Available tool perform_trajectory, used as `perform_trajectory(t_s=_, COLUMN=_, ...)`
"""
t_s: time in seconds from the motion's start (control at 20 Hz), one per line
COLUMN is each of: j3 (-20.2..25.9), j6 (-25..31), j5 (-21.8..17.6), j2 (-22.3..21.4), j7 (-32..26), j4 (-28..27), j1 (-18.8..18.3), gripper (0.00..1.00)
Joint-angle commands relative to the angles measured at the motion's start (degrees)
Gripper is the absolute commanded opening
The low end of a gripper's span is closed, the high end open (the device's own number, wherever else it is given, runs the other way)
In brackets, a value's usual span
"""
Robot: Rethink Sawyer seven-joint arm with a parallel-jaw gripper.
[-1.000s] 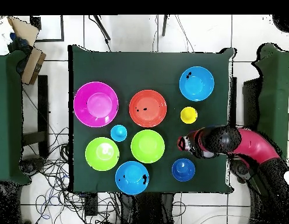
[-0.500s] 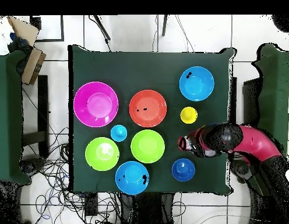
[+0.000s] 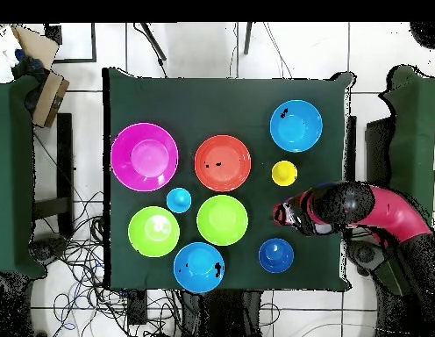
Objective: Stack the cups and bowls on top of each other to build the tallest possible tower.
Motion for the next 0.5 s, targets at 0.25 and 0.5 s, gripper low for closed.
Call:
perform_trajectory(t_s=0.25, j3=1.0, j6=5.2, j5=-3.1, j2=1.1, j7=-17.5, j4=-5.4, j1=0.3, gripper=1.00)
perform_trajectory(t_s=0.5, j3=1.0, j6=4.7, j5=-3.3, j2=1.3, j7=-17.7, j4=-5.3, j1=0.0, gripper=1.00)
